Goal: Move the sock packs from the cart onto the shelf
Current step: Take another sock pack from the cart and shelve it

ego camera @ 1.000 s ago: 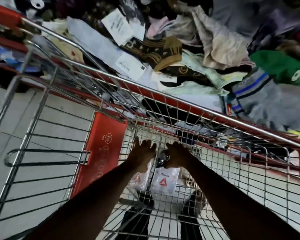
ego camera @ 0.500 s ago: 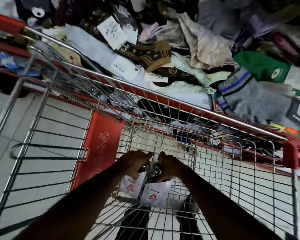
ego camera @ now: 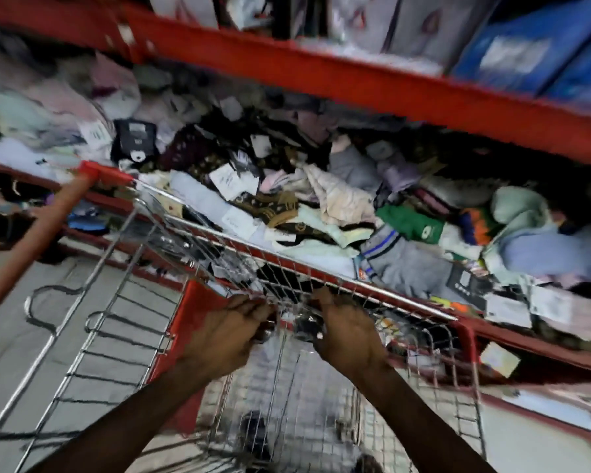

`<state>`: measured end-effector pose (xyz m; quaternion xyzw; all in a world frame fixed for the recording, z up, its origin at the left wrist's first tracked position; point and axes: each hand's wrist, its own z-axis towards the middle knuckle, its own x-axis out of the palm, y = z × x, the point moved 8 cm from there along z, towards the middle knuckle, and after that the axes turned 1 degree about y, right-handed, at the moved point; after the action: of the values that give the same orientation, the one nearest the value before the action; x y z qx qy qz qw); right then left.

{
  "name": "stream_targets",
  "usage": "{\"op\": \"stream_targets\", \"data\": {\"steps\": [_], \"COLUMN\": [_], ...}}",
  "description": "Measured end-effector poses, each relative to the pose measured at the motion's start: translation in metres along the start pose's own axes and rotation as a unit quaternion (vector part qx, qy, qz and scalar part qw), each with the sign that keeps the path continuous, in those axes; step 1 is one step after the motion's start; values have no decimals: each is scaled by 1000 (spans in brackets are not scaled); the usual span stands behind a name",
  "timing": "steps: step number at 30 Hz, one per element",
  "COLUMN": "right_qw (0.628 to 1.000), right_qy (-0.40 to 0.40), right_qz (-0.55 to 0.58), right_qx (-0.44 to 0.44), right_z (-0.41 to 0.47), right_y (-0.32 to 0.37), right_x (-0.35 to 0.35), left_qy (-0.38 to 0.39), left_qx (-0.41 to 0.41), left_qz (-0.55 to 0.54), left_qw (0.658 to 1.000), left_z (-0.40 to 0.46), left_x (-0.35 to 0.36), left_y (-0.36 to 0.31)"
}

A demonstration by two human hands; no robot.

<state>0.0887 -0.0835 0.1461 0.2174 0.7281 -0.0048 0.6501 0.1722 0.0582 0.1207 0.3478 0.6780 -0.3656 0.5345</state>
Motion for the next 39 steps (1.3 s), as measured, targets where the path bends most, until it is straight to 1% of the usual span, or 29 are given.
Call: {"op": "stream_targets", "data": {"steps": [2, 7, 9, 12, 15, 20, 25, 29, 33, 39], "right_qw": [999, 990, 983, 959, 941, 920, 923, 940, 961, 980], "right_qy": [-34, -132, -167, -255, -311, -364, -358, -318, -245, -165], "right_qz": [-22, -32, -49, -85, -87, -94, -98, -100, -124, -112], "right_qx": [-14, -46, -67, -88, -102, -111, -98, -71, -32, 14], "right_z": [-5, -18, -25, -39, -46, -44, -8, 35, 73, 106], "right_y": [6, 26, 37, 51, 61, 67, 63, 54, 41, 21], "right_x": [-51, -170, -210, -280, -332, -404, -456, -474, -470, -454], "left_qy": [-41, -170, -215, -279, -312, -353, -369, -374, -374, -336], "left_qx": [-3, 7, 7, 9, 6, 17, 22, 29, 30, 20], "left_qz": [37, 68, 86, 115, 120, 116, 114, 104, 106, 108], "left_qw": [998, 983, 973, 953, 943, 928, 922, 921, 921, 935], "left_z": [-2, -11, -14, -19, -18, -13, 5, 27, 50, 85], "left_x": [-55, -186, -229, -294, -339, -406, -447, -463, -473, -479], "left_y": [-10, -33, -40, -50, -54, -62, -65, -62, -61, -61]}}
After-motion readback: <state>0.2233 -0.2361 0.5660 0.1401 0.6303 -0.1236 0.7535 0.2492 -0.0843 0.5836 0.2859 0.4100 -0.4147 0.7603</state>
